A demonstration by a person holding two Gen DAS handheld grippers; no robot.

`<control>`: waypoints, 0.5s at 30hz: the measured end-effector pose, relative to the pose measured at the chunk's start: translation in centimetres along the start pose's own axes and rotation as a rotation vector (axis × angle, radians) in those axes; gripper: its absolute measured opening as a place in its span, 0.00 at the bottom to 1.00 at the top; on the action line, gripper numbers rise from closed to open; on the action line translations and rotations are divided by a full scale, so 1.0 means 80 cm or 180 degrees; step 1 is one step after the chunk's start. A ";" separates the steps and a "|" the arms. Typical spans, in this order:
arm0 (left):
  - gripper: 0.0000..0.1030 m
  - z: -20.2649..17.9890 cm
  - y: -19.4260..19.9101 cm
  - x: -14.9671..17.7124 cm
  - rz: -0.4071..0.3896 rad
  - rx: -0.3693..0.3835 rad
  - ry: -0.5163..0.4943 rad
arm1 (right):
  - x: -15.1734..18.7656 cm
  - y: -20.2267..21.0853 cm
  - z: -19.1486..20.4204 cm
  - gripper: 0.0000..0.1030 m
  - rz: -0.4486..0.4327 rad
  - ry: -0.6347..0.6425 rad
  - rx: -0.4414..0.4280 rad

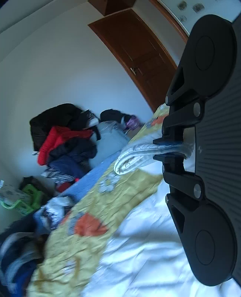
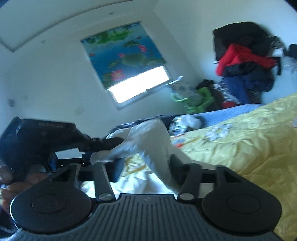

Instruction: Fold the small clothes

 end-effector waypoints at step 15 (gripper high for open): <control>0.09 0.123 0.185 -0.042 -0.0576 -0.0971 0.0027 | -0.004 0.031 -0.085 0.78 -0.0283 -0.1552 -0.0220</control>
Point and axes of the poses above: each gripper's, at about its wrist camera, not at the fingertips, and y roughly against the way its jaws point, z to its left, x to its underside, the point moved 5 cm from there along -y, roughly the way its jaws point, and after that the axes turned 6 degrees about y, right-handed, at the moved point
